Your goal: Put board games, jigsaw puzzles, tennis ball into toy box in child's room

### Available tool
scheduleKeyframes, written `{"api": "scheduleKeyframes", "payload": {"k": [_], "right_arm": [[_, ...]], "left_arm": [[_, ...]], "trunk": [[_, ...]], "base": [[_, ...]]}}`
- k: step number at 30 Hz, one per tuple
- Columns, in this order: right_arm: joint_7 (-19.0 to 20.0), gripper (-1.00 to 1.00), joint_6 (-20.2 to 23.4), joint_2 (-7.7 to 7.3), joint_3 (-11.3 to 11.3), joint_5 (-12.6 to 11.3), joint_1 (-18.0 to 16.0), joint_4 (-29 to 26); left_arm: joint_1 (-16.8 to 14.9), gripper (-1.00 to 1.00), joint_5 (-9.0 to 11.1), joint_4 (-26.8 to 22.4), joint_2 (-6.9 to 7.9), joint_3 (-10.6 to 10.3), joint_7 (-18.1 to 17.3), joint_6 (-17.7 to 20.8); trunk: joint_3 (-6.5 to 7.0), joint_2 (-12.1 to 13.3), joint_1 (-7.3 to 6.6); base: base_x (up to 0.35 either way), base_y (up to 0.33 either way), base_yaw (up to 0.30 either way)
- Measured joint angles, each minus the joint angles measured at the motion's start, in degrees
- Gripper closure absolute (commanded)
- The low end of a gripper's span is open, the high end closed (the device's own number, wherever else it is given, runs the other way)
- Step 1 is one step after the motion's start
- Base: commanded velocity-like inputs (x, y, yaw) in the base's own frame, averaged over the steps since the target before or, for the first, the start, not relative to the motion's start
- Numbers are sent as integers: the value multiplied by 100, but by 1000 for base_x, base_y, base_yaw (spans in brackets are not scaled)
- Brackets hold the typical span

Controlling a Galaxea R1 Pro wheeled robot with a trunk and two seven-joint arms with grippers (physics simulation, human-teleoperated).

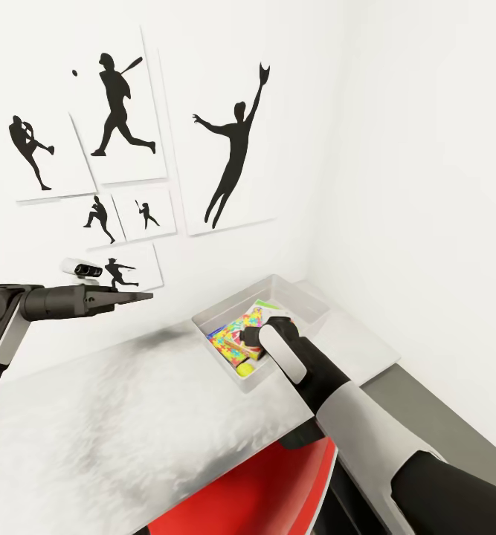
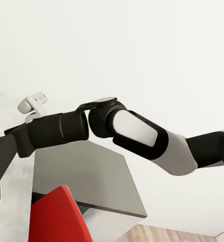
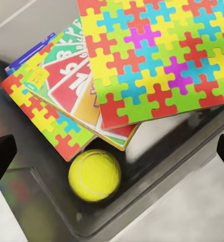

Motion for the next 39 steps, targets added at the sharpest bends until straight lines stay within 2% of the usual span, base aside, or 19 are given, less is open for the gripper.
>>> {"api": "scheduleKeyframes", "payload": {"k": [10,21,35,39], "right_arm": [[-12,-100,0,0,6,3,2,-74],[-11,-100,0,0,6,5,2,-76],[-12,-100,18,0,-2,-10,3,-237],[-21,-100,40,0,6,-16,9,-442]], "left_arm": [[0,-100,0,0,0,0,-1,0],[0,-100,0,-1,0,0,0,0],[-1,-100,0,-2,1,-1,-7,2],[0,-100,1,-4,1,0,-8,1]], "trunk": [[7,0,2],[100,0,3],[228,0,3],[241,-1,2]], "base": [[-55,18,0],[-268,112,0],[-292,-15,-46],[-238,-1,-40]]}}
